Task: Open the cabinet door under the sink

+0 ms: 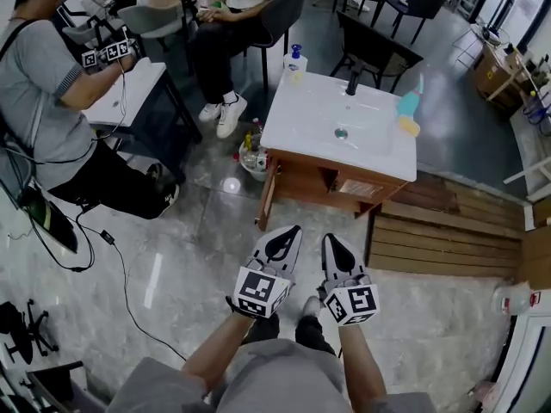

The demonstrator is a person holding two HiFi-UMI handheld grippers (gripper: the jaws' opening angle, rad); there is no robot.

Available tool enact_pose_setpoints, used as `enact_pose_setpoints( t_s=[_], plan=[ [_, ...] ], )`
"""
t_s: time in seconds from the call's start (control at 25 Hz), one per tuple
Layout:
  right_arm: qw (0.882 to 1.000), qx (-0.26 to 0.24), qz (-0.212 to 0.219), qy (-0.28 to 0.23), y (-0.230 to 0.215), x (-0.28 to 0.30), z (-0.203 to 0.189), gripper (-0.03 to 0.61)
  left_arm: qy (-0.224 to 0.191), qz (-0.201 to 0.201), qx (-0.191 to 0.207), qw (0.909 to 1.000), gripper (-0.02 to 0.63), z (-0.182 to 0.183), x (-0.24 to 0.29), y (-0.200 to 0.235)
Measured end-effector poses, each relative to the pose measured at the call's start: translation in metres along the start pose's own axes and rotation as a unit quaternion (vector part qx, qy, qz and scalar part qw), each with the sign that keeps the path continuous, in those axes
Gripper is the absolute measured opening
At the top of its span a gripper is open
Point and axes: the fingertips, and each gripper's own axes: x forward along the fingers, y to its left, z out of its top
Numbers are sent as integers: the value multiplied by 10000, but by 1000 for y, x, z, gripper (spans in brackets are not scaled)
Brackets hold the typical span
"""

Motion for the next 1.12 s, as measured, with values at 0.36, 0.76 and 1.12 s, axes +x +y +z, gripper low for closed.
enact_pose_setpoints(
  t_s=[0.36, 0.76, 1.12],
  plan=[
    [9989, -137, 96, -436, -7, -36, 60, 9, -244, -78, 211, 9994, 8, 52, 4, -54],
    [9975, -284, -2, -650, -27, -54, 86, 9, -498, -205, 436, 9976, 8, 73, 20, -82],
    [9965, -315, -43, -771, -37, -62, 95, 9, -585, -241, 553, 9965, 8, 81, 28, -94]
  ],
)
